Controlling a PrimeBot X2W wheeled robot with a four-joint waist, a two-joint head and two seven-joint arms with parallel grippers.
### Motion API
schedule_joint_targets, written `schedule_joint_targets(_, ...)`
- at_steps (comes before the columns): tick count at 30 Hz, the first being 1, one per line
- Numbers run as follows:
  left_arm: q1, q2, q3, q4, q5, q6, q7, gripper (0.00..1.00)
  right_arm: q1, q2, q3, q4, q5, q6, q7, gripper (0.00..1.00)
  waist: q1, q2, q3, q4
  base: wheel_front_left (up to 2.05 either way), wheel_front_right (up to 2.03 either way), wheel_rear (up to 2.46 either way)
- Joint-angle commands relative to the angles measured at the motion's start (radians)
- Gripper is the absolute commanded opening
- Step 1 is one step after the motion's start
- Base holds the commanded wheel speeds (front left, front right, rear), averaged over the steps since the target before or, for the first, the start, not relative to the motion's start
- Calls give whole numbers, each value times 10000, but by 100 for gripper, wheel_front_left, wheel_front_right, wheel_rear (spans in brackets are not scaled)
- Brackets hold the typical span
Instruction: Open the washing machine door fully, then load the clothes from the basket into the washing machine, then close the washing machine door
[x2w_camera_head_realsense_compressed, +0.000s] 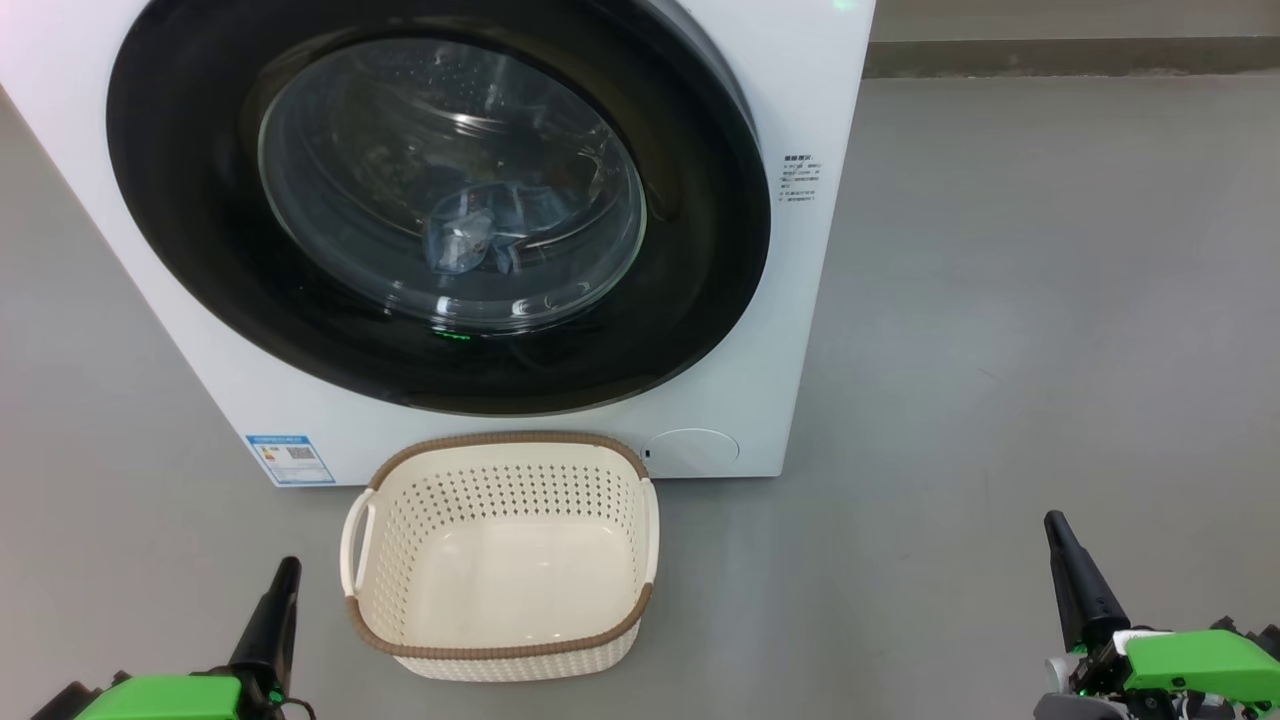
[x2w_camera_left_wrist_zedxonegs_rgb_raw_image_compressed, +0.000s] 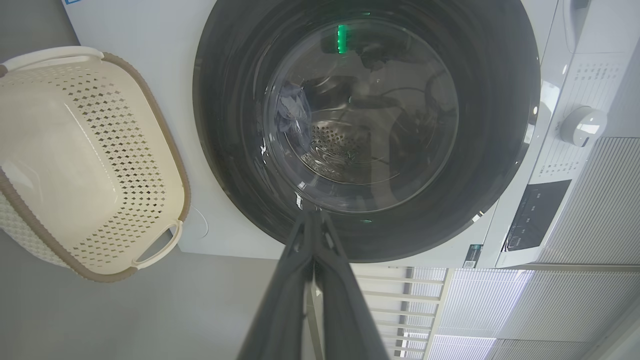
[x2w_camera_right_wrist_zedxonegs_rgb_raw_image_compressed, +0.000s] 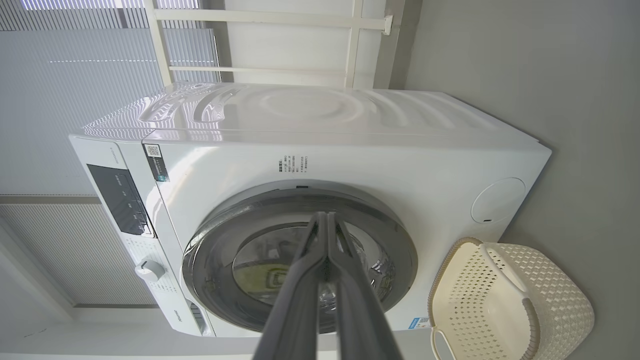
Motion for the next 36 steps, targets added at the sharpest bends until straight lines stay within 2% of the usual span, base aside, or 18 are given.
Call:
schedule_joint_targets(1, -425, 130, 378, -299, -147, 25, 55, 0, -438, -17, 211, -329, 141, 16, 82, 0, 0, -1, 0, 1, 0, 0, 0)
schedule_joint_targets(36, -427, 106, 410, -299, -119, 27, 81, 0, -438, -17, 211, -329, 141, 16, 82, 0, 0, -1, 0, 1, 0, 0, 0)
